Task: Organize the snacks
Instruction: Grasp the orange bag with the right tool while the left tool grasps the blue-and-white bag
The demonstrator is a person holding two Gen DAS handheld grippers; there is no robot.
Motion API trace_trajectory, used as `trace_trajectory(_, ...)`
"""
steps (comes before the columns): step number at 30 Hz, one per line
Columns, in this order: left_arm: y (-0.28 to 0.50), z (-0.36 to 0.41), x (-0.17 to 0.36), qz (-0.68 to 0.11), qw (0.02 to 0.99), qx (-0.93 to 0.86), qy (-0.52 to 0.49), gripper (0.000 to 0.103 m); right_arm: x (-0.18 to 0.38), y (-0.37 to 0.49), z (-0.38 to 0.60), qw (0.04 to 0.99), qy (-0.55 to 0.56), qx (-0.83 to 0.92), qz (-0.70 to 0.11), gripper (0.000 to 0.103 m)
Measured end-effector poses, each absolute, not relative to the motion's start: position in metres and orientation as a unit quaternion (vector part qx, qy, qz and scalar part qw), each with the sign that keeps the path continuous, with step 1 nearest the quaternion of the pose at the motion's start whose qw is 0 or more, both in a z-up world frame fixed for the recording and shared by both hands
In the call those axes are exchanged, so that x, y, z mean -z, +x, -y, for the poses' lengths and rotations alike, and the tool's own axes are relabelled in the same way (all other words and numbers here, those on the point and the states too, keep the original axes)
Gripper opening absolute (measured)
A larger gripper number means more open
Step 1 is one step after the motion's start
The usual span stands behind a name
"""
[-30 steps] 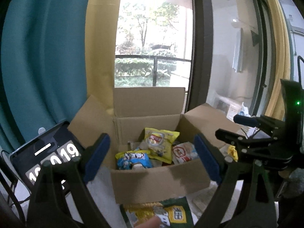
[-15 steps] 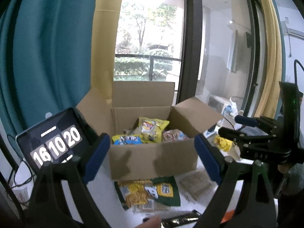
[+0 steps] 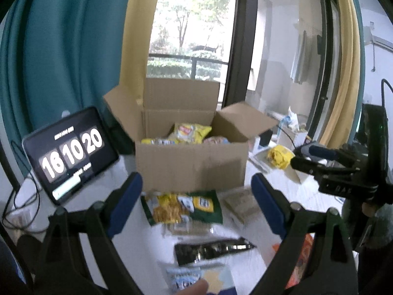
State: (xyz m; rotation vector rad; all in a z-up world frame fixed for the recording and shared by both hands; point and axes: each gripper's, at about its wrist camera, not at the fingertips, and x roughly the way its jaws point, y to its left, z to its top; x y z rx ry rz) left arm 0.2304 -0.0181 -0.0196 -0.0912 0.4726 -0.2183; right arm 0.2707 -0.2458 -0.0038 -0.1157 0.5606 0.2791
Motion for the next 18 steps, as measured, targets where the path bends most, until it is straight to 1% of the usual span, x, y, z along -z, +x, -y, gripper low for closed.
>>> trace_trajectory(18,0.197,0.024,0.111,-0.342,0.933,0.099,-0.047,0.091,0.088,0.209,0.289,0.92,-0.023,-0.108,-0.377,0.077)
